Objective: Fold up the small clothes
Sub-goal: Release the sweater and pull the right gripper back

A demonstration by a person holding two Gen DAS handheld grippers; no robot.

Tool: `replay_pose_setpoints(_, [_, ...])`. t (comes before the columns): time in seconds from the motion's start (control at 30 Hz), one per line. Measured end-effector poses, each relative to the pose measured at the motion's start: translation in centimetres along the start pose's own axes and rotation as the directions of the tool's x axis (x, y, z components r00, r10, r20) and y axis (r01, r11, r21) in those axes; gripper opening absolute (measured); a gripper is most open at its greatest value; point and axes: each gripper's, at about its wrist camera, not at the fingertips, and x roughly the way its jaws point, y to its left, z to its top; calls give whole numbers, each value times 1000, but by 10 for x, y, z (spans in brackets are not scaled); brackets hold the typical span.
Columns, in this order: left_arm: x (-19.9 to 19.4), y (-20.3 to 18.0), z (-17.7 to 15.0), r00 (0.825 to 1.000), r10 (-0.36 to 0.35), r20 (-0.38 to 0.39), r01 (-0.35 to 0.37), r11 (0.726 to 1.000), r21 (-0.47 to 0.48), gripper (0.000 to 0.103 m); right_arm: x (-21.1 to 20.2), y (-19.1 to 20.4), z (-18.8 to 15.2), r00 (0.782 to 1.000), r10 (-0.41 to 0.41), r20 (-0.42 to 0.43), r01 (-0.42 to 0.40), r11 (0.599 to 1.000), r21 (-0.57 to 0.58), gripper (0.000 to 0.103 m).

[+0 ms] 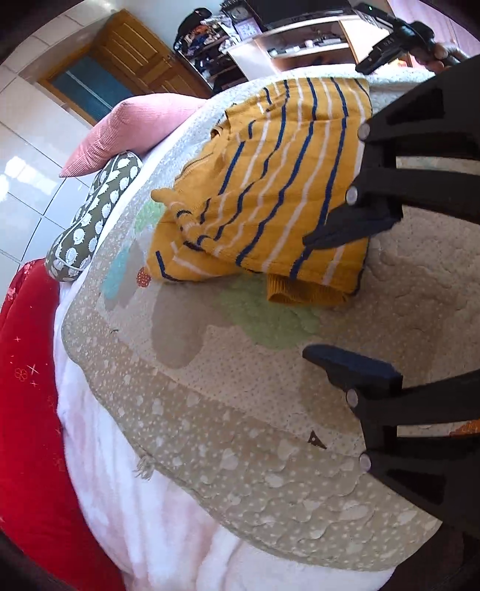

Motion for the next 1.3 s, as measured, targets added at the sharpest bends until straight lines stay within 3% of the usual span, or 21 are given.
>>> replay_pose_setpoints(0.03, [4,2,-1,1000,-21,-9,21,1000,-9,72,1,-6,-1,1000,15,-4,-15,999,37,52])
replay_pose_setpoints(0.13, [25,-6,-7,997,-27,-74,28,1000,13,73,15,-17,-6,996,84,-40,-77,983,164,53])
replay_pose_setpoints(0.17, [31,-11,-11,996,-26,-83,29,999,32,62,20,-18,-8,992,120,-44,-109,974,199,53])
replay_pose_setpoints(0.23, [38,-21,-13,994,16,-111,-6,997,83,28,29,-12,-6,987,154,-46,-140,965,222,51])
replay_pose_setpoints(0.27, [37,-22,-11,993,31,-112,-21,996,88,24,34,-8,-3,985,164,-61,-148,966,212,41])
replay_pose_setpoints(0.3, [35,-23,-8,993,47,-108,-37,995,97,21,39,-7,0,979,186,-79,-165,962,218,22])
replay_pose_setpoints(0.4, [24,-22,-1,988,140,-70,-130,983,128,9,43,-19,8,983,165,-85,-134,948,290,19])
replay_pose_setpoints(0.5, [7,-21,-6,970,244,1,-240,955,175,9,36,-32,8,992,112,-60,-87,941,326,19])
replay_pose_setpoints(0.6, [-20,-24,-22,965,252,77,-262,944,201,18,16,-42,1,998,51,-26,-40,945,326,20])
replay_pose_setpoints(0.67, [-37,-31,-36,958,254,137,-278,939,203,42,0,-39,-7,999,49,-8,-44,953,301,20])
replay_pose_setpoints(0.7, [-45,-36,-45,950,260,176,-294,934,205,47,-8,-34,-12,999,42,4,-42,961,272,21])
replay_pose_setpoints(0.83, [-65,-67,-69,922,260,287,-330,916,229,61,-34,-2,-32,999,-13,47,7,993,118,41])
replay_pose_setpoints(0.87, [-69,-74,-74,920,250,303,-325,917,232,65,-37,6,-37,998,-18,52,13,996,87,42])
replay_pose_setpoints(1.0, [-81,-98,-91,903,239,356,-339,907,250,75,-47,42,-55,997,-28,74,31,998,-49,43])
replay_pose_setpoints(1.1, [-87,-110,-101,890,239,390,-359,893,272,79,-57,69,-66,992,-44,119,63,986,-157,53])
replay_pose_setpoints(1.3, [-96,-116,-110,892,221,394,-346,895,281,80,-81,96,-71,977,-42,209,92,968,-234,63])
